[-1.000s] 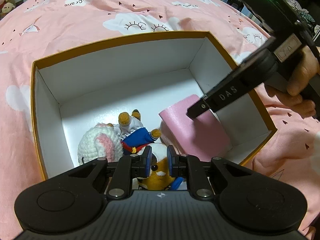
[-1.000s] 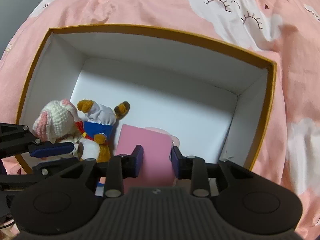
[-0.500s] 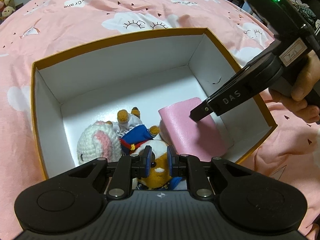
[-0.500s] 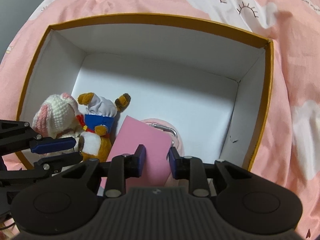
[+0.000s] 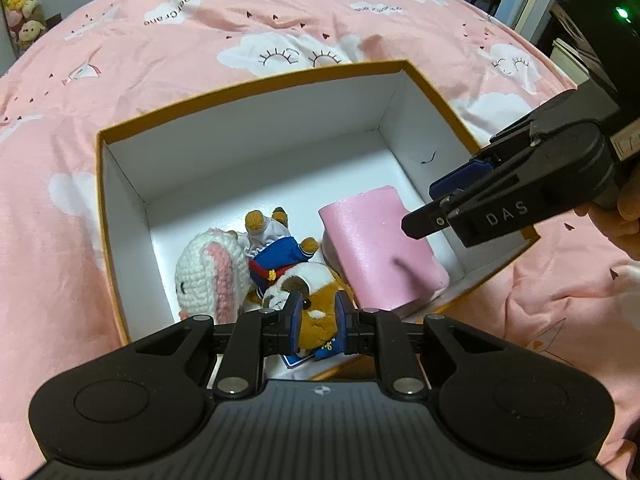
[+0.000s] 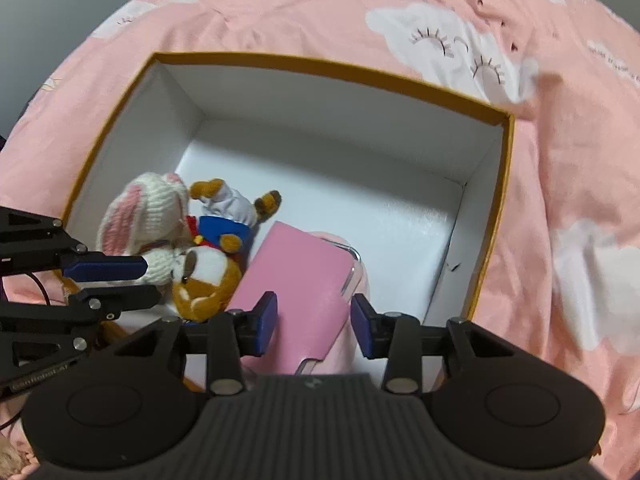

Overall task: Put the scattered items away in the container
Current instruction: 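Lower both pink items into the box and open both grippers, then withdraw both grippers toward the white box and gift boxes beside the box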

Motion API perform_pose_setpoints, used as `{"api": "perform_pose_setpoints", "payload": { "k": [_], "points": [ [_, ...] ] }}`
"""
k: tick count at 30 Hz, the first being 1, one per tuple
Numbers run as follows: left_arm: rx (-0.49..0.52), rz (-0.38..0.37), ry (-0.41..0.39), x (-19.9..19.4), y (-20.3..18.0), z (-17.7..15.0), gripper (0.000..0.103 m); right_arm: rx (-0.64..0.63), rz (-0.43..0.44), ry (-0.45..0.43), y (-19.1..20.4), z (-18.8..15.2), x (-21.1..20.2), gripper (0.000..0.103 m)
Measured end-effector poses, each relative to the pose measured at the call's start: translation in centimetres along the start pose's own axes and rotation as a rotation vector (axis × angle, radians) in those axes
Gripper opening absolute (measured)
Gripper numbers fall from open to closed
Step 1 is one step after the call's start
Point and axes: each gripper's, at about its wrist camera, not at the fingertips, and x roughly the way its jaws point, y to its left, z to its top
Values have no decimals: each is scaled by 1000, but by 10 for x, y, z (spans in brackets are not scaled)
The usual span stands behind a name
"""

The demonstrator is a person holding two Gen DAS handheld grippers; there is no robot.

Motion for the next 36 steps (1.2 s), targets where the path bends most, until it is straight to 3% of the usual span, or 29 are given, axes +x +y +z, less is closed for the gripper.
{"api": "perform_pose_setpoints", "payload": {
  "k": [8,15,21,31,36],
  "points": [
    [8,65,-62,-31,-7,-16,22,-70,-11,-138,21,-23,-35,57],
    [-48,102,-121,-64,-2,-38,27,-49,21,-339,37,-57,-60,57],
    [-130,108,-117,-81,8,-61,27,-14,61,-442,49,-90,-69,63],
    [-177,119,-29,-69,9,-99,28,33,75,-391,73,-129,-41,63],
    [-146,41,61,-59,4,-116,35,69,126,-289,80,-149,-21,62]
  ]
}}
